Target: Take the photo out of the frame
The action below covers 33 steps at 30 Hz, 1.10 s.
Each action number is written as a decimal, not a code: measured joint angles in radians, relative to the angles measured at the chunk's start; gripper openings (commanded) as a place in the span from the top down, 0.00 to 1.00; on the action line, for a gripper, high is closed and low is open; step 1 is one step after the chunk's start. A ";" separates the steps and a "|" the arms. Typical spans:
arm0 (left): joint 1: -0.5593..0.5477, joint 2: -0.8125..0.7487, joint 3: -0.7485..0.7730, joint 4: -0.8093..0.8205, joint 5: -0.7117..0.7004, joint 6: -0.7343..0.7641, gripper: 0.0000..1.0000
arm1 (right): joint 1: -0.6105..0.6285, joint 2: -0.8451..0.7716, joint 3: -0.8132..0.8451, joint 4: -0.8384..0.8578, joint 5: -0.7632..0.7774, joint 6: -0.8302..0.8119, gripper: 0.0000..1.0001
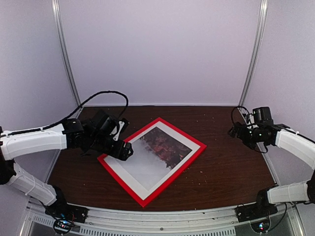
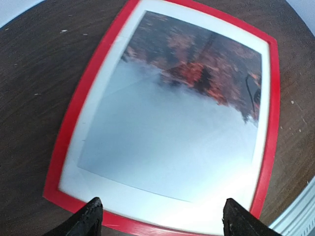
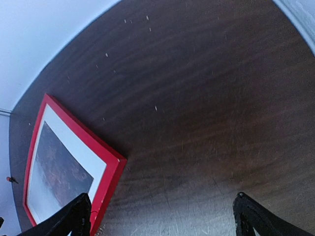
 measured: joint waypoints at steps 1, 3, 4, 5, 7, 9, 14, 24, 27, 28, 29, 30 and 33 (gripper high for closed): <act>-0.037 0.024 0.009 0.004 -0.005 0.001 0.17 | 0.014 0.002 -0.016 -0.017 0.003 0.016 0.00; -0.116 0.084 0.033 0.021 -0.006 0.004 0.17 | 0.046 0.002 -0.037 -0.047 0.017 0.043 0.00; -0.151 0.113 0.047 0.025 -0.006 0.006 0.18 | 0.061 0.002 -0.042 -0.057 0.029 0.053 0.00; -0.182 0.142 0.062 0.031 -0.003 0.009 0.18 | 0.079 0.001 -0.047 -0.070 0.040 0.068 0.00; -0.244 0.209 0.102 0.039 -0.003 0.014 0.20 | 0.110 0.000 -0.048 -0.087 0.069 0.090 0.00; -0.294 0.277 0.146 0.049 0.001 0.019 0.24 | 0.140 -0.003 -0.048 -0.097 0.101 0.108 0.00; -0.394 0.439 0.255 0.063 -0.007 0.030 0.27 | 0.183 -0.004 -0.053 -0.119 0.158 0.145 0.00; -0.497 0.662 0.381 0.055 -0.111 0.062 0.38 | 0.211 -0.007 -0.060 -0.134 0.194 0.173 0.00; -0.507 0.687 0.389 0.038 -0.155 0.067 0.43 | 0.212 -0.008 -0.066 -0.133 0.198 0.177 0.00; -0.508 0.694 0.392 0.033 -0.169 0.068 0.45 | 0.212 -0.008 -0.068 -0.133 0.198 0.179 0.00; -0.508 0.698 0.393 0.029 -0.177 0.069 0.47 | 0.212 -0.008 -0.071 -0.134 0.199 0.180 0.00; -0.508 0.702 0.393 0.025 -0.185 0.069 0.47 | 0.213 -0.008 -0.073 -0.134 0.199 0.181 0.00; -0.510 0.718 0.393 0.014 -0.206 0.070 0.50 | 0.217 -0.008 -0.073 -0.133 0.201 0.183 0.00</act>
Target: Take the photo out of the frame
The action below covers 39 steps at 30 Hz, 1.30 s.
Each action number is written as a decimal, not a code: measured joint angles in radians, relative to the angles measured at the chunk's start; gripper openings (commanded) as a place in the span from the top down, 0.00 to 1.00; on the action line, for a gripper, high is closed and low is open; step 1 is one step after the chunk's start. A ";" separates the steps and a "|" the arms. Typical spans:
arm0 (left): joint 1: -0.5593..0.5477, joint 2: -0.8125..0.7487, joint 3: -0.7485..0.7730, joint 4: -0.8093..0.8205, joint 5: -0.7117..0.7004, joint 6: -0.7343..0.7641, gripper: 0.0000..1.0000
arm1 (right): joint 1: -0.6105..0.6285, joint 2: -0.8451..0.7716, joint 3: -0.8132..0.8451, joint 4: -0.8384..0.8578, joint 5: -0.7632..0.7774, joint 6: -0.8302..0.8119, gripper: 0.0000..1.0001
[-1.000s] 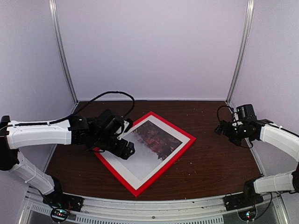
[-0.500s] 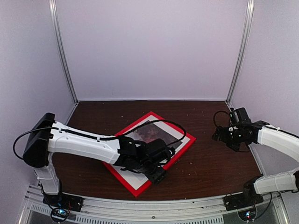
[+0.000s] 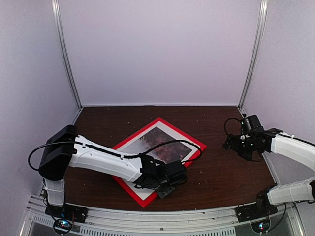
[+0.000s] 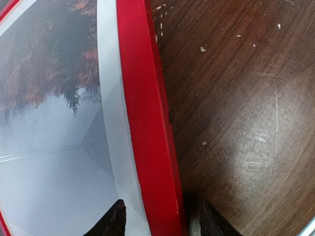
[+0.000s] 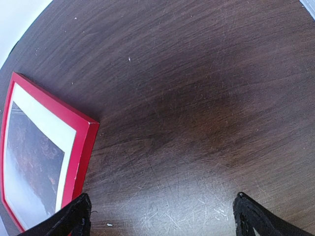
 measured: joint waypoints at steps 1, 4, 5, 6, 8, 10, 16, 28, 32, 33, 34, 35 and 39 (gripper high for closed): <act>-0.001 0.006 0.000 -0.002 -0.007 0.000 0.51 | 0.001 0.000 0.000 0.000 0.001 0.000 0.00; -0.008 0.016 0.000 -0.009 -0.025 -0.004 0.56 | 0.001 0.000 0.000 0.000 0.007 0.000 0.00; -0.011 0.019 0.000 -0.011 -0.031 -0.006 0.58 | 0.001 0.000 0.000 0.000 0.008 0.000 0.00; -0.013 0.023 0.000 -0.013 -0.039 -0.009 0.60 | 0.001 0.000 -0.001 0.001 0.009 0.000 0.00; -0.016 0.026 0.000 -0.013 -0.061 -0.018 0.64 | 0.001 0.000 -0.006 0.002 0.010 0.000 0.00; -0.017 0.031 0.000 -0.013 -0.077 -0.027 0.70 | 0.001 0.000 -0.013 0.003 0.011 0.000 0.00; -0.033 0.037 0.002 0.002 -0.112 -0.061 0.88 | 0.002 0.000 -0.026 0.001 0.012 -0.001 0.00; -0.027 0.045 0.032 -0.029 -0.100 -0.087 0.99 | 0.002 -0.071 -0.086 0.010 -0.043 0.037 0.00; -0.019 0.045 0.050 -0.056 -0.077 -0.082 0.99 | 0.005 -0.118 -0.127 0.039 -0.097 0.085 0.00; -0.016 0.045 0.055 -0.062 -0.071 -0.081 0.99 | 0.006 -0.125 -0.138 0.048 -0.108 0.097 0.00; -0.015 0.045 0.061 -0.068 -0.066 -0.079 0.99 | 0.008 -0.130 -0.150 0.061 -0.125 0.114 0.00; -0.014 0.045 0.069 -0.077 -0.061 -0.078 0.99 | 0.011 -0.134 -0.163 0.077 -0.143 0.128 0.00; -0.008 0.045 0.095 -0.087 -0.039 -0.077 0.99 | 0.030 -0.135 -0.198 0.122 -0.189 0.182 0.00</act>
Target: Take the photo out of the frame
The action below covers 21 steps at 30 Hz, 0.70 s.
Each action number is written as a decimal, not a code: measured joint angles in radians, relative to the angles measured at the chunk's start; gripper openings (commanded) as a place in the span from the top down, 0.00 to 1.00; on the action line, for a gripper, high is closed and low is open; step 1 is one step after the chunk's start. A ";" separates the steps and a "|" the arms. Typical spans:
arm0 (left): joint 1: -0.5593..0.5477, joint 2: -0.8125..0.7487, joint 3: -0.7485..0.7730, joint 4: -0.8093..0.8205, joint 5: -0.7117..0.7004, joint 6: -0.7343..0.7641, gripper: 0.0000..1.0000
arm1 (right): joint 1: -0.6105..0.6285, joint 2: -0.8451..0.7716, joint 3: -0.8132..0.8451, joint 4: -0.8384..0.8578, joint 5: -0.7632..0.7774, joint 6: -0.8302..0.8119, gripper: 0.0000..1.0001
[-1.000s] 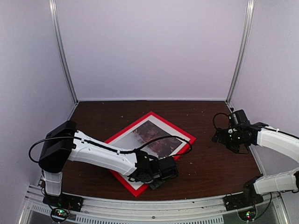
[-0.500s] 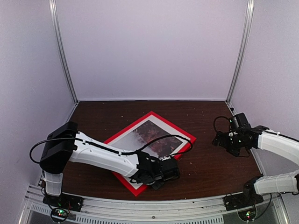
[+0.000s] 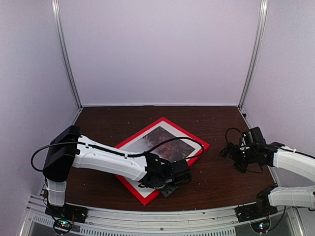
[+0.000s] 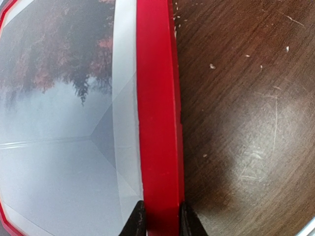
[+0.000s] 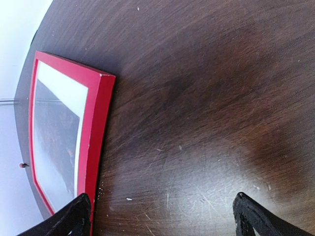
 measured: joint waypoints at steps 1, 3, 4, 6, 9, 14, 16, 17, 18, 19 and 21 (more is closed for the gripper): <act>0.001 0.000 0.004 0.000 0.006 0.001 0.99 | 0.008 0.000 -0.006 0.013 -0.007 0.014 0.00; 0.004 0.000 0.007 -0.001 0.013 0.003 0.99 | 0.034 0.005 -0.021 0.055 -0.021 0.045 0.00; 0.005 0.000 0.010 -0.002 0.016 0.004 0.99 | 0.050 0.011 -0.027 0.078 -0.028 0.062 0.00; 0.008 0.000 0.015 -0.007 0.022 0.006 0.99 | 0.094 0.039 -0.034 0.135 -0.042 0.096 0.00; 0.013 0.000 0.030 -0.015 0.034 0.007 0.99 | 0.159 0.103 -0.034 0.222 -0.048 0.141 0.00; 0.018 0.000 0.053 -0.016 0.053 0.011 0.99 | 0.256 0.269 -0.033 0.415 -0.051 0.204 0.00; 0.020 -0.002 0.058 -0.014 0.061 0.011 0.99 | 0.287 0.331 -0.028 0.482 -0.051 0.224 0.00; 0.021 -0.004 0.058 -0.014 0.064 0.011 0.99 | 0.298 0.357 -0.025 0.517 -0.051 0.232 0.01; 0.021 -0.005 0.058 -0.014 0.067 0.011 0.99 | 0.307 0.378 -0.018 0.547 -0.051 0.241 0.01; 0.022 -0.007 0.058 -0.015 0.071 0.011 0.99 | 0.314 0.404 -0.011 0.587 -0.051 0.252 0.02; 0.023 -0.011 0.058 -0.014 0.078 0.011 1.00 | 0.320 0.445 -0.008 0.655 -0.051 0.270 0.03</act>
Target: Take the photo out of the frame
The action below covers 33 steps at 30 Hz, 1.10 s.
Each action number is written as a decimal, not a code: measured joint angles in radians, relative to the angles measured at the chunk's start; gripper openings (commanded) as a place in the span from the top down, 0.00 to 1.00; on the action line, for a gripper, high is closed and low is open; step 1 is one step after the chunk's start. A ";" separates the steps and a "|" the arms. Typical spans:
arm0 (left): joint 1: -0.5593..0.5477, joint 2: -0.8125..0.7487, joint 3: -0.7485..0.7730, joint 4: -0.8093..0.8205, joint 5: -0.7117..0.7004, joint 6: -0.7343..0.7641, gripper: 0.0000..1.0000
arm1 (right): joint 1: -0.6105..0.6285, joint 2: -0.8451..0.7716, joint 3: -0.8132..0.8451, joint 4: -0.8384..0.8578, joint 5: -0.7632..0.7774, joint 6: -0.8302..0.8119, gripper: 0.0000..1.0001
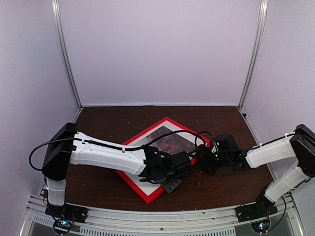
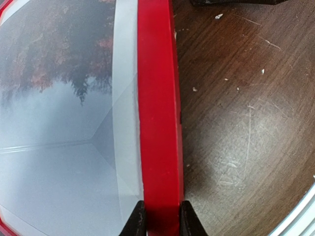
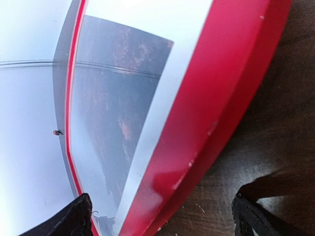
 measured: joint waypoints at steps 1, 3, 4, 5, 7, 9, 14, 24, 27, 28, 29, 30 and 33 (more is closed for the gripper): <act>0.001 -0.003 0.000 0.000 0.005 0.000 0.99 | 0.003 0.016 0.000 0.032 0.000 0.009 0.04; 0.003 -0.010 0.000 0.000 0.013 0.000 1.00 | 0.004 0.042 0.001 0.084 0.000 0.021 0.06; 0.004 -0.014 0.000 0.000 0.017 0.000 1.00 | 0.004 0.051 0.001 0.106 0.000 0.027 0.07; 0.005 -0.021 0.000 0.000 0.022 0.000 1.00 | 0.005 0.056 0.001 0.126 0.000 0.034 0.08; 0.006 -0.032 0.000 0.000 0.033 0.000 1.00 | 0.005 0.058 0.001 0.161 0.000 0.042 0.11; 0.008 -0.043 0.000 0.002 0.043 -0.001 1.00 | 0.005 0.058 0.001 0.197 0.002 0.049 0.15; 0.019 -0.067 0.000 0.007 0.069 -0.002 1.00 | 0.006 0.058 0.001 0.247 0.008 0.062 0.28; 0.032 -0.094 0.000 0.011 0.079 -0.008 1.00 | 0.006 0.060 -0.002 0.271 0.034 0.075 0.58; 0.034 -0.103 0.000 0.016 0.082 -0.012 1.00 | 0.007 0.059 -0.002 0.270 0.043 0.064 0.67; 0.035 -0.106 0.000 0.017 0.083 -0.013 1.00 | 0.008 0.057 -0.002 0.270 0.048 0.059 0.70; 0.035 -0.109 0.000 0.018 0.086 -0.015 1.00 | 0.009 0.053 -0.002 0.271 0.051 0.066 0.74; 0.036 -0.111 0.000 0.019 0.087 -0.018 1.00 | 0.009 0.048 0.000 0.272 0.053 0.072 0.77; 0.035 -0.113 0.000 0.027 0.084 -0.028 0.98 | 0.008 0.018 0.014 0.297 0.057 0.131 0.87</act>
